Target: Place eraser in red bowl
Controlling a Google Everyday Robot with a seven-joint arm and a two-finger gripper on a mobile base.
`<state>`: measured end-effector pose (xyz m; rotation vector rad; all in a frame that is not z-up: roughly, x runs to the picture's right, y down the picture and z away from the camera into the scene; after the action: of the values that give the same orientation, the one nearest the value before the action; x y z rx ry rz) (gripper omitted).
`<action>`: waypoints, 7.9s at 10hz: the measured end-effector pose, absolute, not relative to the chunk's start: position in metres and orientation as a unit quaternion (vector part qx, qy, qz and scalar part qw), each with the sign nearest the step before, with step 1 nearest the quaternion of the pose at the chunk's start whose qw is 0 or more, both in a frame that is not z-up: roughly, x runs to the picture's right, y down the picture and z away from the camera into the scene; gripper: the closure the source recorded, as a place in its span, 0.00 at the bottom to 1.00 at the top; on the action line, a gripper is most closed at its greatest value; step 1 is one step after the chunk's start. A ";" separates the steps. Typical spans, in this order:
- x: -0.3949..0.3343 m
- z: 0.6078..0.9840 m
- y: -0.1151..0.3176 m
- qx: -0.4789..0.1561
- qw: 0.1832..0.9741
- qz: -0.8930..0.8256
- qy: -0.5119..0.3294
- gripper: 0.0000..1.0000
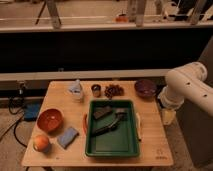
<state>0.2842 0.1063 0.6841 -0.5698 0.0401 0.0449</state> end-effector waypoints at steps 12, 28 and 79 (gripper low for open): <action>0.233 0.690 0.090 -0.254 0.963 -0.090 0.014 0.20; 0.127 0.698 0.056 -0.204 0.939 -0.276 -0.019 0.20; -0.003 0.843 0.132 -0.274 0.921 -0.225 -0.159 0.20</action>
<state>-0.0031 0.1318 0.8427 -0.5632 -0.3262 -0.4632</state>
